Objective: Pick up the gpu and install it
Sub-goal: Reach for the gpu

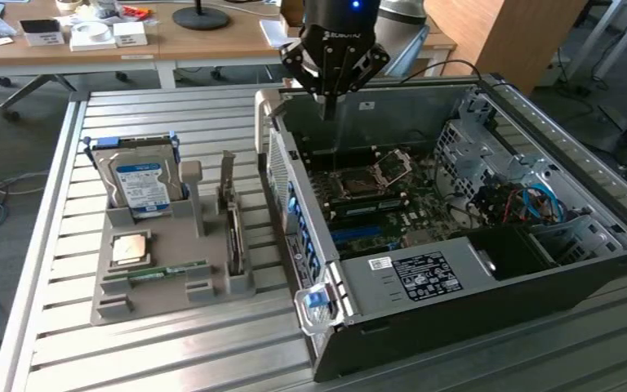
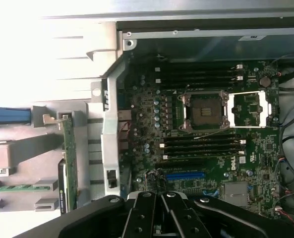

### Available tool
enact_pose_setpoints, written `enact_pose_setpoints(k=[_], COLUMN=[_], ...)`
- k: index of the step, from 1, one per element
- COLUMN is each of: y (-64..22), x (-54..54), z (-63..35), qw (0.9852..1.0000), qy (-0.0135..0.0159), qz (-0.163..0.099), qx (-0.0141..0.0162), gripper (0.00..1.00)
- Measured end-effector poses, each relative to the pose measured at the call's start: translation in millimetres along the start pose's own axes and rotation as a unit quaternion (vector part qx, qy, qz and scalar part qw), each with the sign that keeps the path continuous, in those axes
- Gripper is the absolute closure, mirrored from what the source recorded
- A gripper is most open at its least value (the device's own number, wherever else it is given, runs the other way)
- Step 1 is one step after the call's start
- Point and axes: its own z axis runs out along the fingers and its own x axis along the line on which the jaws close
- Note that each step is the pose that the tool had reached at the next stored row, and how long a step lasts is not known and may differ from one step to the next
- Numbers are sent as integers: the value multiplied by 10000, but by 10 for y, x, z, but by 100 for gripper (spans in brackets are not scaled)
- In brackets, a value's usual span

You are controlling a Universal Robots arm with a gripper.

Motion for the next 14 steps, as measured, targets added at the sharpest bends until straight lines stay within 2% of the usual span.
enact_pose_setpoints(k=[14], y=[-27], x=[365], z=[-10], qw=[10000], qy=[0], qz=[0], qx=[0], gripper=[89])
